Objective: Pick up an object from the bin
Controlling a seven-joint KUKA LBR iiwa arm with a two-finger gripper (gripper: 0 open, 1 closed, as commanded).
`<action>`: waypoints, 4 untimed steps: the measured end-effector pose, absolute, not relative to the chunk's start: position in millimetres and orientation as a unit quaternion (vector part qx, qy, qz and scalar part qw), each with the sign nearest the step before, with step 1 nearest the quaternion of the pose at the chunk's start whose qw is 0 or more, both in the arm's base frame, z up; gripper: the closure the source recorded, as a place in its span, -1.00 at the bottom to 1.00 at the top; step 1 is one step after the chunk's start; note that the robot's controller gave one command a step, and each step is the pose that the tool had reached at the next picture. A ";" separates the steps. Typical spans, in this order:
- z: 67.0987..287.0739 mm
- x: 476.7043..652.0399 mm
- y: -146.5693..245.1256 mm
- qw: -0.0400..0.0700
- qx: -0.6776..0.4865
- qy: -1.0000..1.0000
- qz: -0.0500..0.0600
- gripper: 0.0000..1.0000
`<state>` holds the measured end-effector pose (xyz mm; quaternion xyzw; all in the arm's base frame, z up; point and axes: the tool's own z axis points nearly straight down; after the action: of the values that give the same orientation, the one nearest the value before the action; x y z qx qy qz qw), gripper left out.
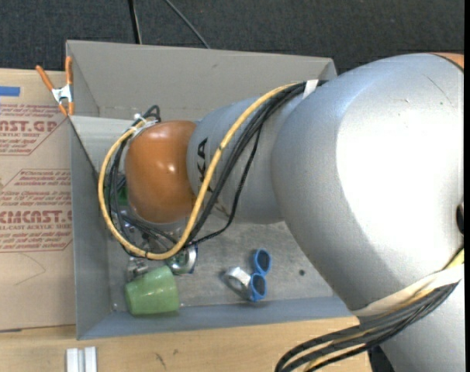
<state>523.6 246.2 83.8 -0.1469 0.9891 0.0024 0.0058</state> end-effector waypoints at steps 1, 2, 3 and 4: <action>81.2 499.8 229.0 0.031 -0.225 0.974 0.006 -1.00; 76.9 487.1 207.5 0.009 -0.350 0.937 0.002 -1.00; 77.3 501.5 109.2 0.009 -0.402 0.916 0.004 -1.00; 76.2 573.4 113.5 -0.008 -0.373 0.928 0.002 -1.00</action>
Offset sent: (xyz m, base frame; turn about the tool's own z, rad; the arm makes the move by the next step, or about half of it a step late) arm -0.0395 -0.0226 -0.0138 -0.1623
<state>573.4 113.5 76.2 -0.3726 0.9280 0.0019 -0.0083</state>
